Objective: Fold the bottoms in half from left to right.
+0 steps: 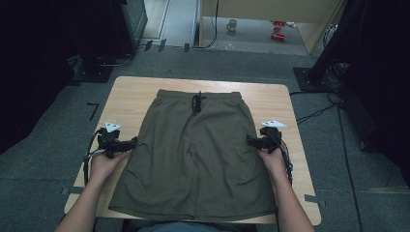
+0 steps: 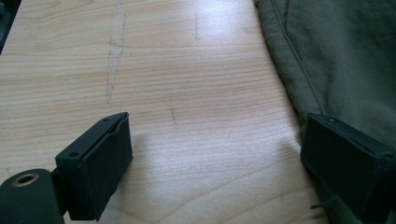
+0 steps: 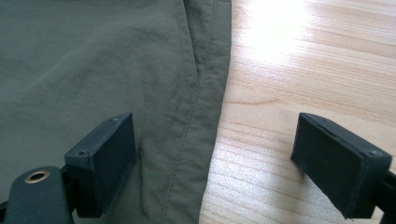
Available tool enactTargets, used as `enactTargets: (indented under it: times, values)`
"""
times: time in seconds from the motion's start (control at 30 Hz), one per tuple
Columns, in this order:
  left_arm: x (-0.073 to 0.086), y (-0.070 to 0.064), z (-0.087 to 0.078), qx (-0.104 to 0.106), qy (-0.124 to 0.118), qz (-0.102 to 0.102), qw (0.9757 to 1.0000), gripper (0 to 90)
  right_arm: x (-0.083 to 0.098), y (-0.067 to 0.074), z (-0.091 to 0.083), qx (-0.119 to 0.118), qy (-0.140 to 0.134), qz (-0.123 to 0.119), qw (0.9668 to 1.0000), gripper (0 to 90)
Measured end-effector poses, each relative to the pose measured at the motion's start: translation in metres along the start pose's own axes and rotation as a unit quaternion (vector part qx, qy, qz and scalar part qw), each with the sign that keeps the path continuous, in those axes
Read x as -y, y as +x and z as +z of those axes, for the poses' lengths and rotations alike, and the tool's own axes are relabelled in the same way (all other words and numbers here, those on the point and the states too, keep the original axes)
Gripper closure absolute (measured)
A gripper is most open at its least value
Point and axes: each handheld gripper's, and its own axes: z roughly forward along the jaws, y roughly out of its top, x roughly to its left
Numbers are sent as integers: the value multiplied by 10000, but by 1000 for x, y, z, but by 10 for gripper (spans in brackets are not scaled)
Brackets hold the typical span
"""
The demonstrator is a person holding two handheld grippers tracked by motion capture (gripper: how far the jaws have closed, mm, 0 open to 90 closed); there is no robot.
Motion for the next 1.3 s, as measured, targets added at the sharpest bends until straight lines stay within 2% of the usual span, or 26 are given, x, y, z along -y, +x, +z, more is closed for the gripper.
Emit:
enactTargets:
  times: [0.13,0.2,0.37,0.43,0.57,0.7,0.8,0.87,1.07,1.23,1.3]
  values:
    - [-1,5,-1,92,50,82,9999,98,-1,-1,0,-31,34,-31,10000,134]
    - [-2,6,-3,101,86,75,9999,156,-3,-1,0,-43,106,-34,9999,138]
    - [-4,7,-8,319,164,144,9993,163,-6,-2,-1,-131,214,18,9997,176]
    - [-6,6,-10,390,181,245,9988,168,-8,-3,-2,-201,218,114,9995,196]
    - [-8,3,-15,392,164,427,9982,168,-10,-4,-4,-228,242,140,9994,201]
    - [-11,4,-22,561,126,355,9977,168,-14,-3,-8,-239,207,140,9994,222]
    - [-11,5,-30,757,108,302,9966,171,-17,0,-11,-306,181,151,9993,234]
    - [-11,5,-36,857,100,346,9957,208,-19,2,-13,-360,181,150,9991,234]
    - [-6,1,-48,1014,23,526,9935,221,-23,9,-15,-486,185,91,9986,239]
    - [-3,-3,-51,1088,0,607,9922,234,-25,14,-14,-557,190,40,9983,234]
    - [0,-8,-53,1169,16,653,9910,237,-28,17,-14,-629,175,25,9979,237]
